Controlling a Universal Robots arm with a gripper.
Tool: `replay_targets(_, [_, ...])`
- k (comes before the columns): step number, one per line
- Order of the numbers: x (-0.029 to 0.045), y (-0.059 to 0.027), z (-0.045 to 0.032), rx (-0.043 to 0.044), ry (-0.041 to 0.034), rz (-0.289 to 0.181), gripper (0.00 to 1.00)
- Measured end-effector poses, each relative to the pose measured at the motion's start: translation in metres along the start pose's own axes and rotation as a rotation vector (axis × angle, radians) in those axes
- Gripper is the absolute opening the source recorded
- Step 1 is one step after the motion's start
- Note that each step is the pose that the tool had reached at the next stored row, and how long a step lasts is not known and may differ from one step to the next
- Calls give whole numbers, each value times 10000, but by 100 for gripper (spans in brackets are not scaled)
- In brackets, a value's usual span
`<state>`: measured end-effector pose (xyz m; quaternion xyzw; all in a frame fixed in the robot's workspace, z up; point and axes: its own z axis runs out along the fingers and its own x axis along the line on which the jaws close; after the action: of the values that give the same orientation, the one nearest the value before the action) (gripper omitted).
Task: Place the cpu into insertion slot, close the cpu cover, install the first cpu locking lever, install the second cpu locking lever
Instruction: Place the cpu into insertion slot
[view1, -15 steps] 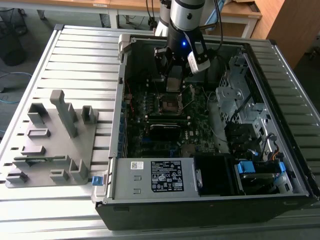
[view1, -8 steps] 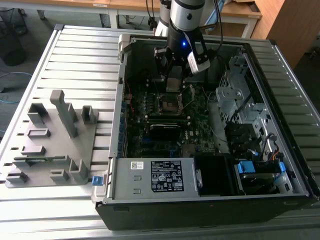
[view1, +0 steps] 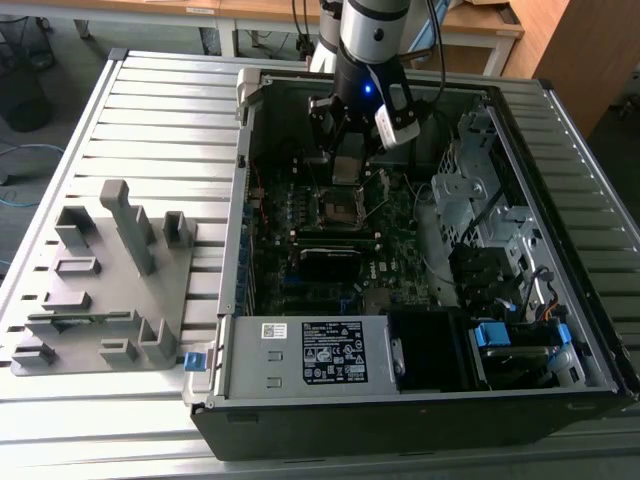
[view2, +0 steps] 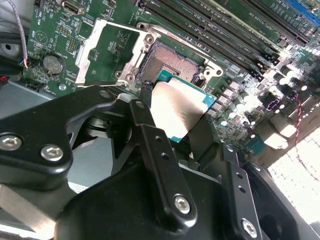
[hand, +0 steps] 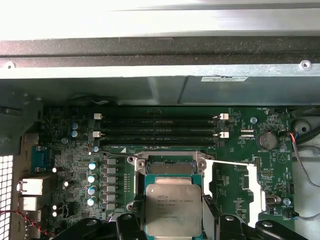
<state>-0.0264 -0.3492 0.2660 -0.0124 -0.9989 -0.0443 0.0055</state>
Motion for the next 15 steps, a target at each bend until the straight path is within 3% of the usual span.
replay_targets(7, [0, -1, 17, -5, -2, 0, 54])
replay_targets(15, [-1, -9, 96, -3, 0, 0, 54])
